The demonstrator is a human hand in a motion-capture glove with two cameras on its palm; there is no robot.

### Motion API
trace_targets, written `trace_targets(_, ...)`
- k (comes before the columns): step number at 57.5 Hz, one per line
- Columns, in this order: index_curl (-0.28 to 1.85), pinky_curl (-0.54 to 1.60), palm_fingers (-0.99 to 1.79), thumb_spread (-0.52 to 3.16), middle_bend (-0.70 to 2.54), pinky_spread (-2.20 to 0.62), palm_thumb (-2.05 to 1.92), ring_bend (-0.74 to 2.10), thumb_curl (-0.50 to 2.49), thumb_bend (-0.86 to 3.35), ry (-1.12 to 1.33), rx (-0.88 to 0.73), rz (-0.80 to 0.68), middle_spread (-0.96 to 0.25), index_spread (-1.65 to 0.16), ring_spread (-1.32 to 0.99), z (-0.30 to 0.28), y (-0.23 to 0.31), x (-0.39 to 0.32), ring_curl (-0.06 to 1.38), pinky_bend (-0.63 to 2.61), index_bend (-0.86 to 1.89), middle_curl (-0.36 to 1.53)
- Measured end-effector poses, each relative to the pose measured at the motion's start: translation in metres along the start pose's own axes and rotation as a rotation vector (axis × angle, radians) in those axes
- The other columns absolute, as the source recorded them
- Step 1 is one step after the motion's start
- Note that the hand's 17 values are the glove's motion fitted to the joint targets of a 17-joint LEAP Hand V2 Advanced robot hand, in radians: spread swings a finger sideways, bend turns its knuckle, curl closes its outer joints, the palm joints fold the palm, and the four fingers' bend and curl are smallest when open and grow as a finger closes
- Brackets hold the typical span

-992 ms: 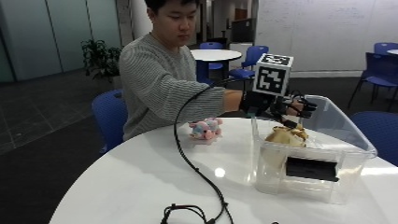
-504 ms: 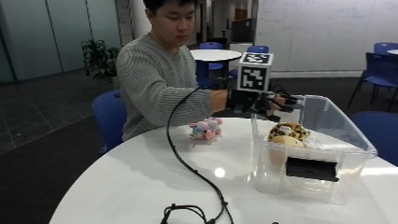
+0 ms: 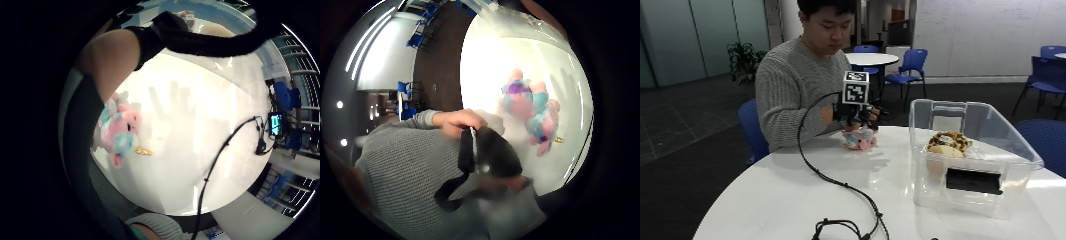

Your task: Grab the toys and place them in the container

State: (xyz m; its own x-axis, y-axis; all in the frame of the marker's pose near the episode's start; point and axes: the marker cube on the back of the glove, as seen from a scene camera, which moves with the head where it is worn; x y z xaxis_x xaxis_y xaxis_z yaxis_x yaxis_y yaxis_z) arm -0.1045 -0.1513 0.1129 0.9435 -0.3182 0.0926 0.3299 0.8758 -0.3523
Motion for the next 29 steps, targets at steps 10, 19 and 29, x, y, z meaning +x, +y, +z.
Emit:
trace_targets(10, 0.37, 0.35, -0.06, 1.33, 0.14, 0.06, 0.03, 0.23, 0.33, 0.00, 0.032, -0.071, 0.035, -0.13, -0.39, -0.09, 0.065, -0.006, -0.005, 0.34, 0.85, 0.15, 0.23)
trace_targets(19, 0.30, 0.38, 0.00, 1.36, 0.16, 0.04, 0.12, 0.44, 0.34, 0.02, 0.033, -0.031, 0.037, -0.15, -0.39, -0.15, 0.105, -0.011, -0.008, 0.39, 0.97, 0.07, 0.23)
trace_targets(29, 0.23, 0.38, 0.09, 1.39, 0.25, 0.00, 0.22, 0.74, 0.37, 0.05, 0.062, 0.007, 0.037, -0.18, -0.39, -0.23, 0.105, -0.011, -0.006, 0.46, 0.99, 0.09, 0.28)
